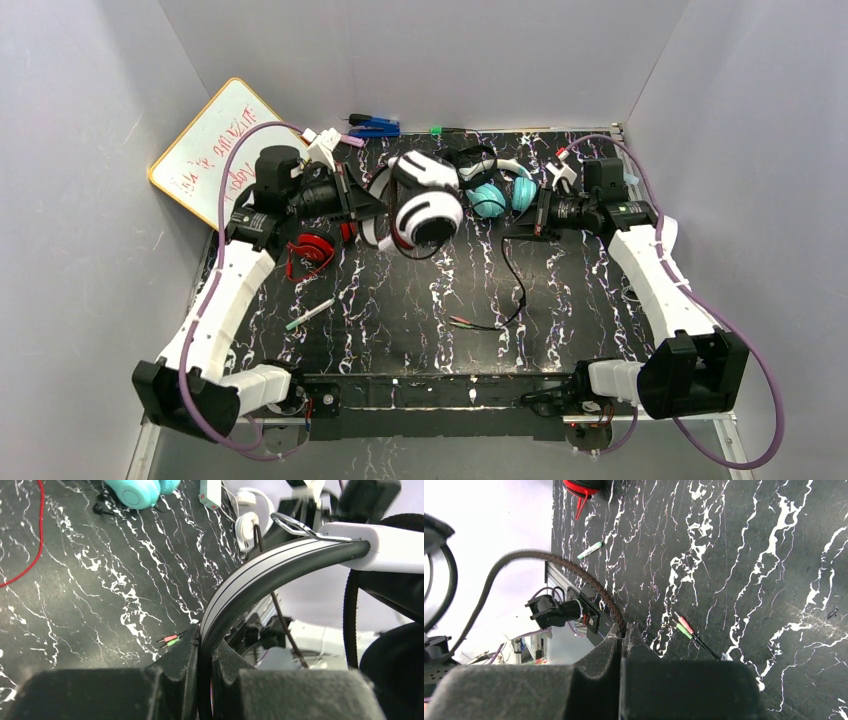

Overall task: Wrap the headphones
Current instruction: Wrap the headphones cable around the headphones.

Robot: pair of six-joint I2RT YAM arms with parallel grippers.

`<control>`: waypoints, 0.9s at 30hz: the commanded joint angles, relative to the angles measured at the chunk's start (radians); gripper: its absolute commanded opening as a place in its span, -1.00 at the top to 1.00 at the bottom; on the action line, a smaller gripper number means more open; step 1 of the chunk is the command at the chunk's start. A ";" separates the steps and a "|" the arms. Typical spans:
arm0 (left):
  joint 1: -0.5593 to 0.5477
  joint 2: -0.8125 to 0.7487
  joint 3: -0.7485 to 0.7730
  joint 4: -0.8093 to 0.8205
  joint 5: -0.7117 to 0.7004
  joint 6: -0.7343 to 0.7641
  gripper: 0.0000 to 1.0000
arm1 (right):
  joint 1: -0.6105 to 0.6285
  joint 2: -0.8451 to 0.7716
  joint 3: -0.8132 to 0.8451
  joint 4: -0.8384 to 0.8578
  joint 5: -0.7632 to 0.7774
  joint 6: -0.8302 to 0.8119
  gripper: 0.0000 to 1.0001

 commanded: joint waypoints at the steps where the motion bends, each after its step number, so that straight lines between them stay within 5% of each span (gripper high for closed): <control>1: -0.074 -0.102 -0.020 -0.029 0.042 0.187 1.00 | -0.010 -0.007 0.064 0.019 -0.019 -0.023 0.97; 13: -0.274 -0.168 -0.127 -0.245 -0.271 0.642 1.00 | -0.025 -0.003 0.119 -0.002 0.054 -0.026 0.97; 27: -0.546 0.026 -0.134 -0.254 -0.863 0.794 1.00 | 0.013 0.028 0.293 -0.097 -0.156 0.009 0.97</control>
